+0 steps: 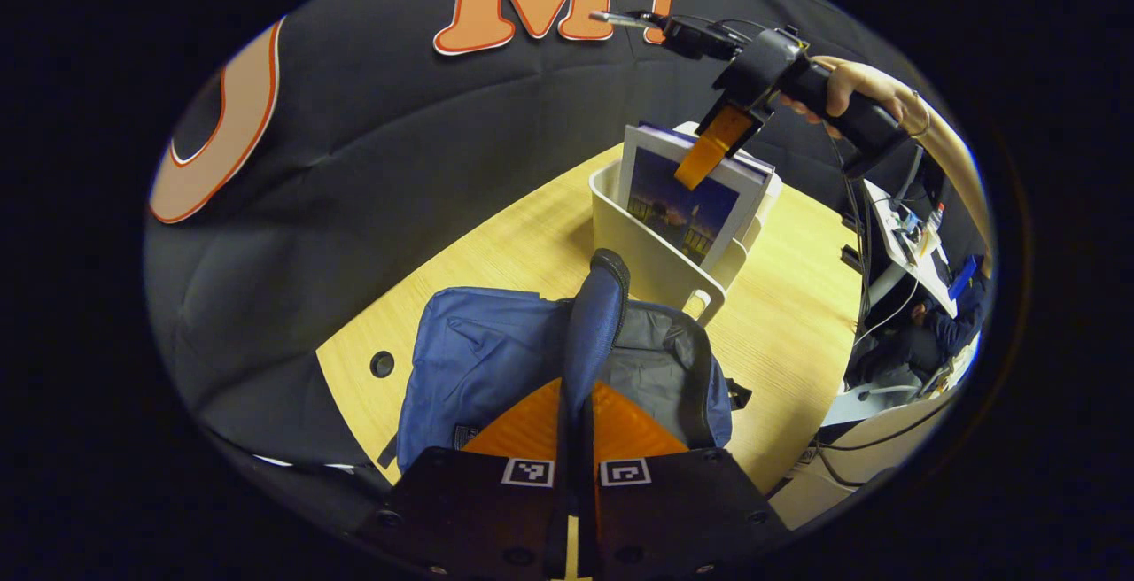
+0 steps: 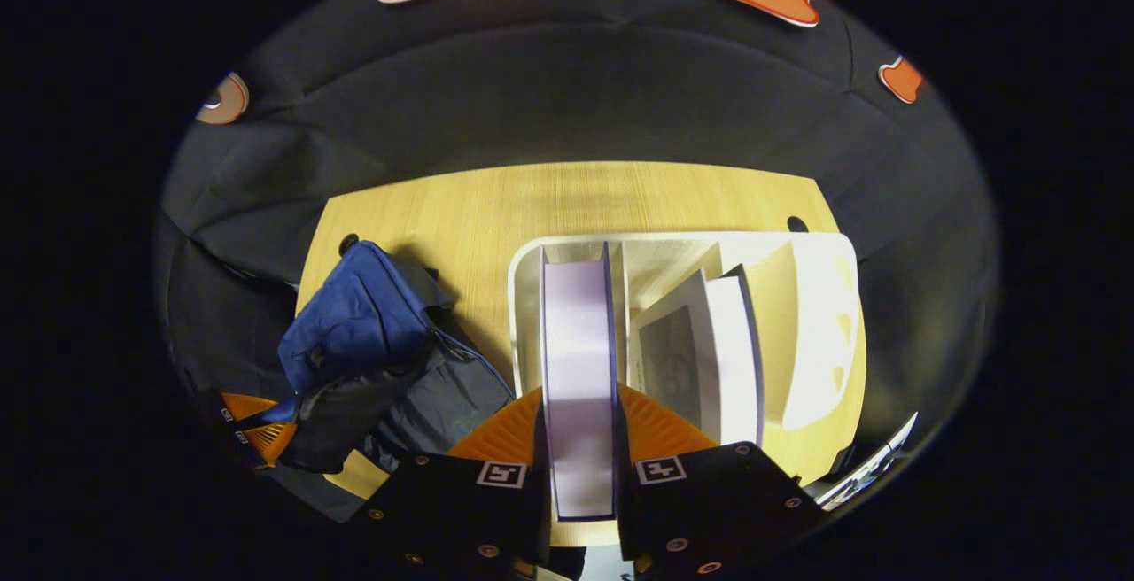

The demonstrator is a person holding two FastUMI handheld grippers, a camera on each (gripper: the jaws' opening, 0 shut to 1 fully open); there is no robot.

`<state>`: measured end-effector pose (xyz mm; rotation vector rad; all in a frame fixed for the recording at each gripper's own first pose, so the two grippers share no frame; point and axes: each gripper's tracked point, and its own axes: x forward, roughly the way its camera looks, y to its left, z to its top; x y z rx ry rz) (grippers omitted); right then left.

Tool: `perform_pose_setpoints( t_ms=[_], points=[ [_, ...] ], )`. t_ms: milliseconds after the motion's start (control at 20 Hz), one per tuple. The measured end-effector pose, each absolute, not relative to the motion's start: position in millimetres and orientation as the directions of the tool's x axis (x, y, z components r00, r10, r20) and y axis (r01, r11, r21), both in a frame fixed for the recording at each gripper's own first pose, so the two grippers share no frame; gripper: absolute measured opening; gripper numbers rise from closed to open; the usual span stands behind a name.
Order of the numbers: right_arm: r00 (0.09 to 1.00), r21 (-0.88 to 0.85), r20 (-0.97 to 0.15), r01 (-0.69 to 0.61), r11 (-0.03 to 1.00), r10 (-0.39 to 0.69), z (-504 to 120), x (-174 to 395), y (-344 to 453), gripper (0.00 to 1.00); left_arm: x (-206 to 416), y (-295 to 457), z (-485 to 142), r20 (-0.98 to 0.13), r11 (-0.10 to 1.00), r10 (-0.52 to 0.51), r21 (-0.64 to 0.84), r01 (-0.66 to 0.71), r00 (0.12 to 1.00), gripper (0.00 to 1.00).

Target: Open the schoolbag, grab two books from the bookshelf and put them into the schoolbag.

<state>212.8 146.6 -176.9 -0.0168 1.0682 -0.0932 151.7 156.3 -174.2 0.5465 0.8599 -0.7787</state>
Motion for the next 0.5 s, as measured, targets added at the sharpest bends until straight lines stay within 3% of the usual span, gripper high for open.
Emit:
perform_pose_setpoints(
  t_ms=[350, 500],
  points=[
    [0.673, -0.016, -0.737, 0.065, 0.998, -0.055, -80.7, 185.1, 152.6, 0.30, 149.7, 156.5, -171.3, -0.832, 0.597, -0.373, 0.124, 0.793, 0.410, 0.05],
    [0.773, 0.096, -0.634, 0.052, 0.994, 0.021, -29.1, 162.1, 160.2, 0.30, 150.4, 154.9, -166.7, -0.833, 0.588, -0.369, 0.134, 0.797, 0.412, 0.05]
  ],
)
